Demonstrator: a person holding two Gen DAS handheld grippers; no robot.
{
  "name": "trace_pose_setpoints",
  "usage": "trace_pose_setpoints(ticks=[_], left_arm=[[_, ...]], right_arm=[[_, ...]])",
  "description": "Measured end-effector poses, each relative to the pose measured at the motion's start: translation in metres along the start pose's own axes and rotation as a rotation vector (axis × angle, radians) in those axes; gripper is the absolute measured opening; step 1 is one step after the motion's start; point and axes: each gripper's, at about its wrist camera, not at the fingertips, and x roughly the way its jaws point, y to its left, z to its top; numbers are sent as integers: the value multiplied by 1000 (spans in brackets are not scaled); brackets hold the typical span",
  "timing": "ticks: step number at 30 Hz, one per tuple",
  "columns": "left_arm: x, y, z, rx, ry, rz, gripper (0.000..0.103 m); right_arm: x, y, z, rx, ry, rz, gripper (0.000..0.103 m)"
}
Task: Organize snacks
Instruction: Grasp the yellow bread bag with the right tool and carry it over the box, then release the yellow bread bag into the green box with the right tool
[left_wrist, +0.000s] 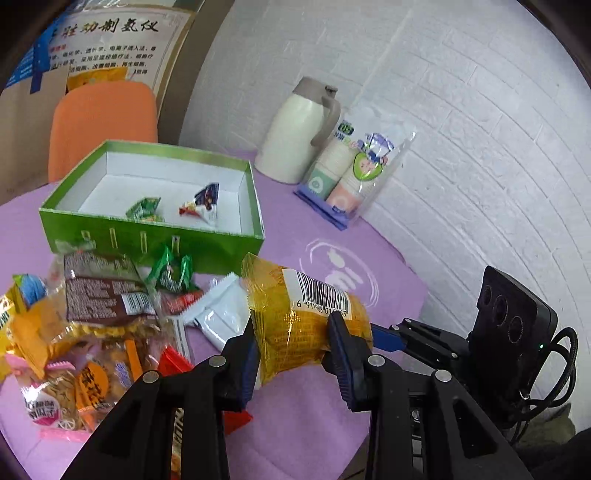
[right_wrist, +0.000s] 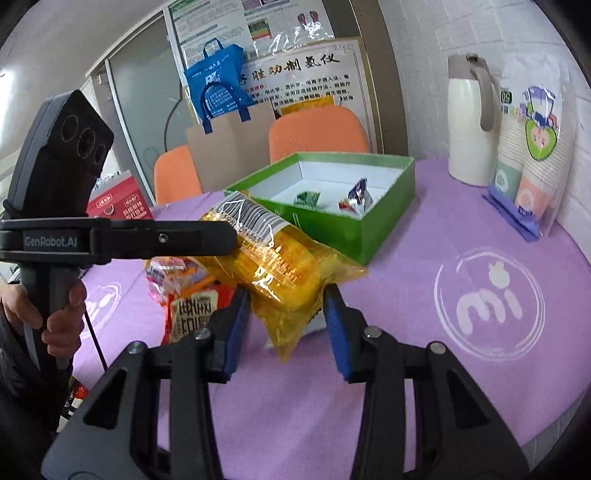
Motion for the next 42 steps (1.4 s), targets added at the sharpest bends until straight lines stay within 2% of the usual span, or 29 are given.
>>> trace_pose_setpoints(ticks=[4,8,14,25,27,28,29,30,32,35,39,42], left_arm=[[-13,6,31,-16,-80,6,35],[-10,20,59,-35,-125,15,35],[19,48,83,-103,-114,10,35],[65,87,91,-199,-61,23,35],[68,90,90,-202,-57,34,38],[69,92,90,-200,-54,35,40],[70,92,89,-199,-46,35,52],[71,91,87,-198,-36,50,70],[69,89,84,-185,-41,102,86],[67,86,80,-174,-30,143,86],[61,86,77,-191,-25,144,86],[50,81,75,-182,-40,165,86]], right_arm=[[14,0,31,-29,-49,-8,42],[39,-14,53,-28,-66,-7,42],[73,-35,62,-11,-31,-24,42],[120,-50,64,-63,36,-68,44],[125,-48,62,-106,44,-92,51],[126,-46,61,-121,48,-110,67],[125,-43,58,-139,43,-124,82],[123,-41,56,-153,34,-127,86],[120,-36,51,-184,25,-127,90],[121,-31,46,-216,36,-141,102],[113,-27,44,-227,43,-147,102],[95,-24,47,-212,9,-132,102]])
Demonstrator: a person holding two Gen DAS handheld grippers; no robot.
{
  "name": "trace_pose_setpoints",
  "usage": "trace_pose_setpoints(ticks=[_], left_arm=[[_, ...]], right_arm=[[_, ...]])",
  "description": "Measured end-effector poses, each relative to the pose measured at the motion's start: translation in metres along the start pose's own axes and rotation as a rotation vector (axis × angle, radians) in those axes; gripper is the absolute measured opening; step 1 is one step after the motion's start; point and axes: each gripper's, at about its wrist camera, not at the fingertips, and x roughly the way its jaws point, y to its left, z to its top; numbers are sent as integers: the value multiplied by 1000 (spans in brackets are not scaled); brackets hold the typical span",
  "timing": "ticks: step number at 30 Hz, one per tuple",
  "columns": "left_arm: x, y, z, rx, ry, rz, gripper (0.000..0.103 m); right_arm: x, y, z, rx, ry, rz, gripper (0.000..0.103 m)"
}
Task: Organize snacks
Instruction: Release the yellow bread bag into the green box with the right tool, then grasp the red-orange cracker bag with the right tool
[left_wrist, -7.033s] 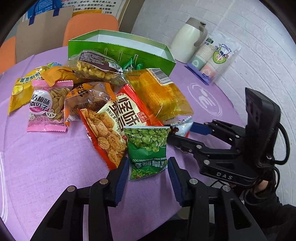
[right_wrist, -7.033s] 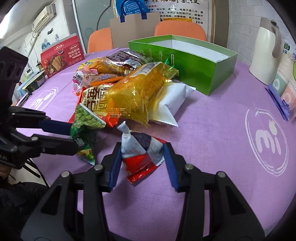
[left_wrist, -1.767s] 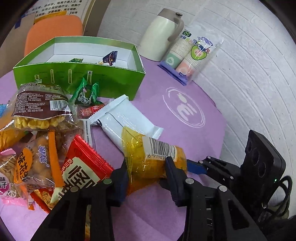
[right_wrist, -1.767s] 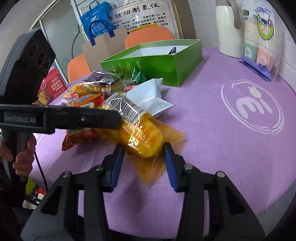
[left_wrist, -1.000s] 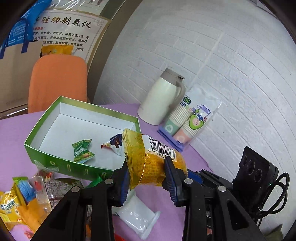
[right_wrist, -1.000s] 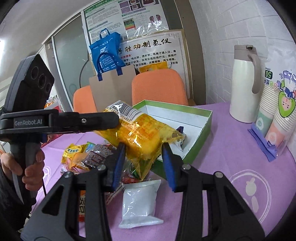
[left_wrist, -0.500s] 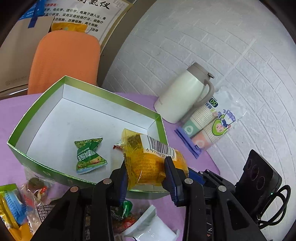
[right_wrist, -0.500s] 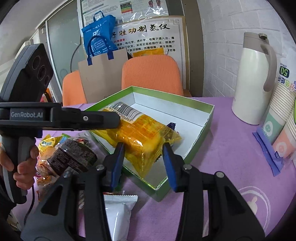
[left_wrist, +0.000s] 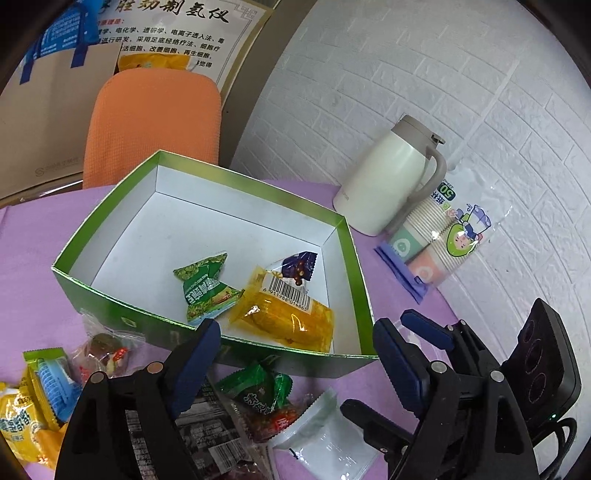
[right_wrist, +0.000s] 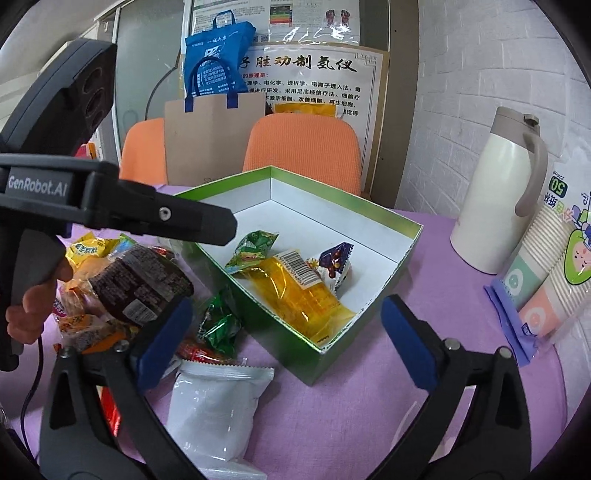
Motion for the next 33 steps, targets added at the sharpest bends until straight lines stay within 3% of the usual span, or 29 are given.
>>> trace_pose_setpoints(ticks=[6,10,16,19,26,30,33], left_arm=[[-45,-14,-13,37,-87,84,86],[-77,-19,-33,29,-113,89,86],[-111,-18,-77,9,-116,79,86],[-119,-16,-101,-17,-118,83,86],[-115,-7,-160,-58,-14,65,86],[-105,7,-183,-115,49,58,86],[-105,15,-190,-146,48,46,85]], right_arm=[[-41,3,5,74,-71,64,102],[-61,10,-7,103,-100,113,102],[-68,24,-36,147,-55,165,102],[-67,39,-49,110,-24,196,102],[-66,80,-72,-30,45,240,102],[-63,88,-83,-46,62,263,102],[-61,89,-86,-26,80,271,102]])
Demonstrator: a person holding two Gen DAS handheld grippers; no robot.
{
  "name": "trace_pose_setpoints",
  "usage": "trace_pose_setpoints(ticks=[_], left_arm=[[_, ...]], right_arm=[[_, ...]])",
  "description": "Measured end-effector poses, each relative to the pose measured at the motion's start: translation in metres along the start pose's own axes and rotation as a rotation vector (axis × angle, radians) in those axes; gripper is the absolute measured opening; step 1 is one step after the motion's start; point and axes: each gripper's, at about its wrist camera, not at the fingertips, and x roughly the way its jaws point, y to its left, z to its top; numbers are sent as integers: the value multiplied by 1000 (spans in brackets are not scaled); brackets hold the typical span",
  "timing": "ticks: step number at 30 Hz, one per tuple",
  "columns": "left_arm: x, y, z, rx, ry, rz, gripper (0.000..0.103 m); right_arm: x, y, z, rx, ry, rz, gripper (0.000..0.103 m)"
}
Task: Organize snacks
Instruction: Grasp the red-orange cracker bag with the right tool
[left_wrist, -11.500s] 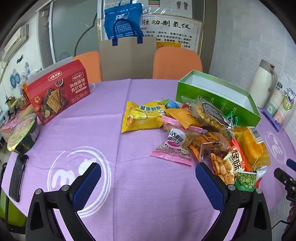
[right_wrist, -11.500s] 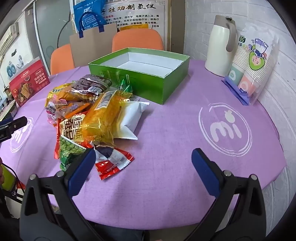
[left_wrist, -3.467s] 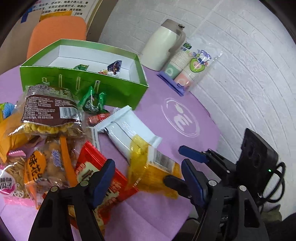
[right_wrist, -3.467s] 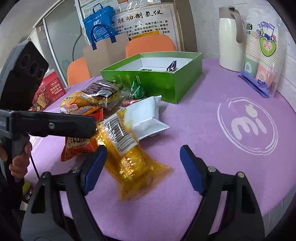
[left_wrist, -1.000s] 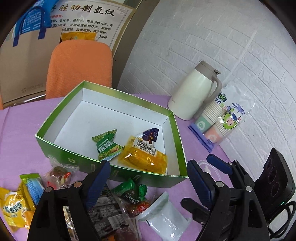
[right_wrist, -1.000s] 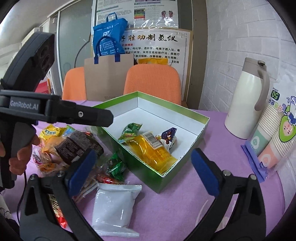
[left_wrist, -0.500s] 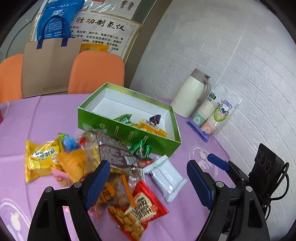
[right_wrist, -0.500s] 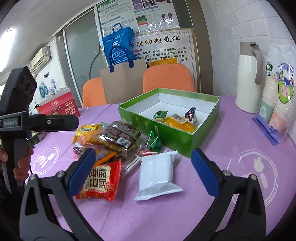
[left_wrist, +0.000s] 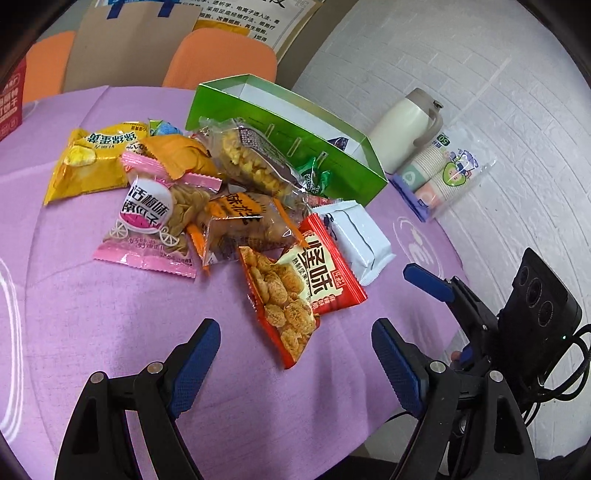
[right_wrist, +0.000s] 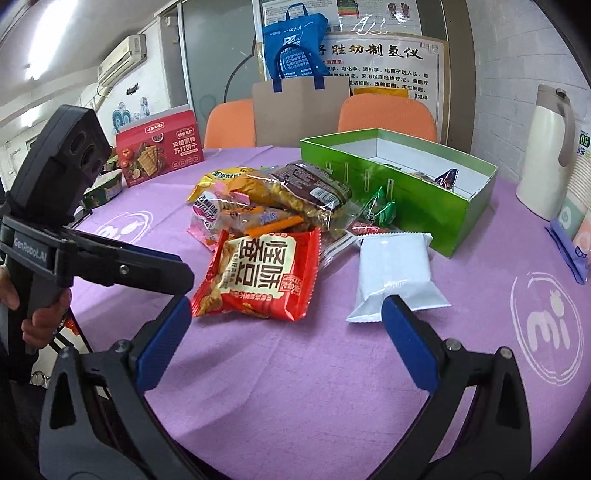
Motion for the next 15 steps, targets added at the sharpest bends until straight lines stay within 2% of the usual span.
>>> trace_pose_setpoints(ticks=[2,5,8,10,13,15], left_arm=[[1,5,0,-24,-2,-23,83],[5,13,0,-61,4,-47,69],[9,15,-2,-70,11,-55,55],[11,13,-2,-59,14,-50,54],[15,9,-1,-50,23,-64,54],[19,8,-1,-47,32,-67,54]], right_arm=[[3,-1,-1,19,15,-2,102],[7,-7,-1,47,36,-6,101],[11,-12,2,74,55,4,91],[15,-15,4,86,62,17,85],[22,-19,6,120,86,57,70],[27,-21,7,139,98,69,65]])
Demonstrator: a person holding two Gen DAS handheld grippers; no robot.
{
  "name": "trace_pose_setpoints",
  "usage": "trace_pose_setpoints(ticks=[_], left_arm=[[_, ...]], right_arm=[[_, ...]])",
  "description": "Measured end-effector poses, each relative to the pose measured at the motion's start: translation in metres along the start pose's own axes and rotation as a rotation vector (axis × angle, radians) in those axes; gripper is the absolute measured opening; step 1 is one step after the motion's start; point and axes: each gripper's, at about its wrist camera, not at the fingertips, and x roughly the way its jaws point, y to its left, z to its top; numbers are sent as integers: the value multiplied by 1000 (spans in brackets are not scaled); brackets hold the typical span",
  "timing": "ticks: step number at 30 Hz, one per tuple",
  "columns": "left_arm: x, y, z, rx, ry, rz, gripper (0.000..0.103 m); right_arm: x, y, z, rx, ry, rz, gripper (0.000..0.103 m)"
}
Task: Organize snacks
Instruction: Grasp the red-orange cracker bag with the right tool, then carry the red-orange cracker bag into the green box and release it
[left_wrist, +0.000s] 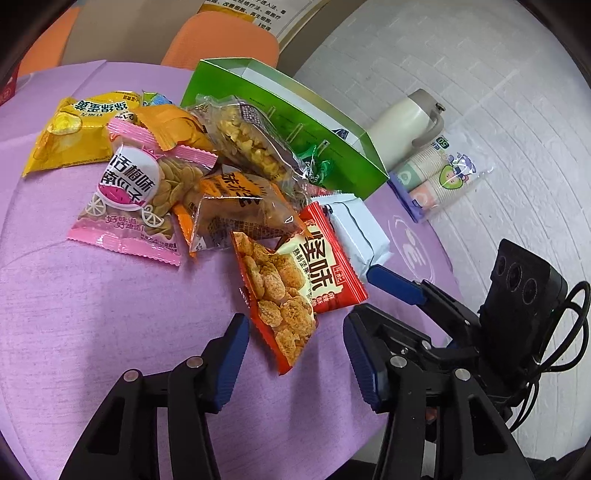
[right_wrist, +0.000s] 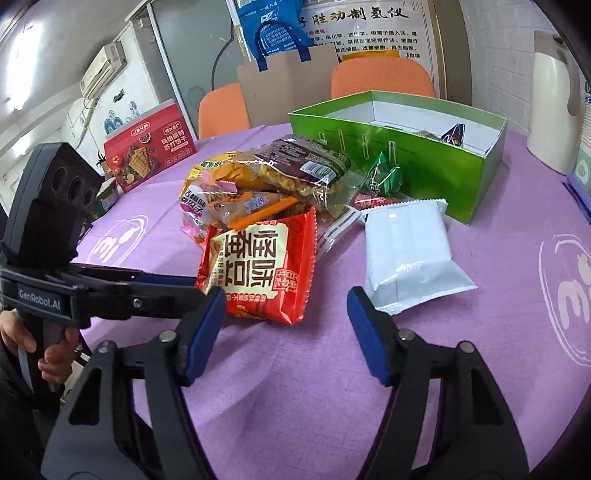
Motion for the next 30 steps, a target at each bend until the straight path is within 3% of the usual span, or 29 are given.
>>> trace_pose_setpoints(ticks=[3,5,7,8,9,13,15,19,24,26,30], left_arm=[[5,2,1,-11,11,-5,53],[6,4,2,-20,5,-13,53],[8,4,4,-17,1,-3,48],[10,5,4,-7,3,26,31],[10,7,4,-6,7,14,29],[9,11,3,-17,13,-12,29],[8,10,2,-5,15,-5,30],[8,7,3,-1,16,3,31],[9,8,5,-5,14,0,33],[10,6,5,9,11,12,31],[4,-7,6,40,13,3,28]], right_arm=[[5,-1,1,19,11,26,48],[9,-3,1,36,29,51,18],[8,-5,0,37,27,52,17],[7,-7,0,42,28,58,15],[6,-9,-1,48,29,66,15],[3,-5,-2,12,30,49,17],[5,-3,-2,6,35,48,25],[12,-9,-2,64,46,78,28],[13,-8,-3,67,47,92,27],[9,-5,-2,62,46,71,21],[-14,4,7,17,-2,50,20]])
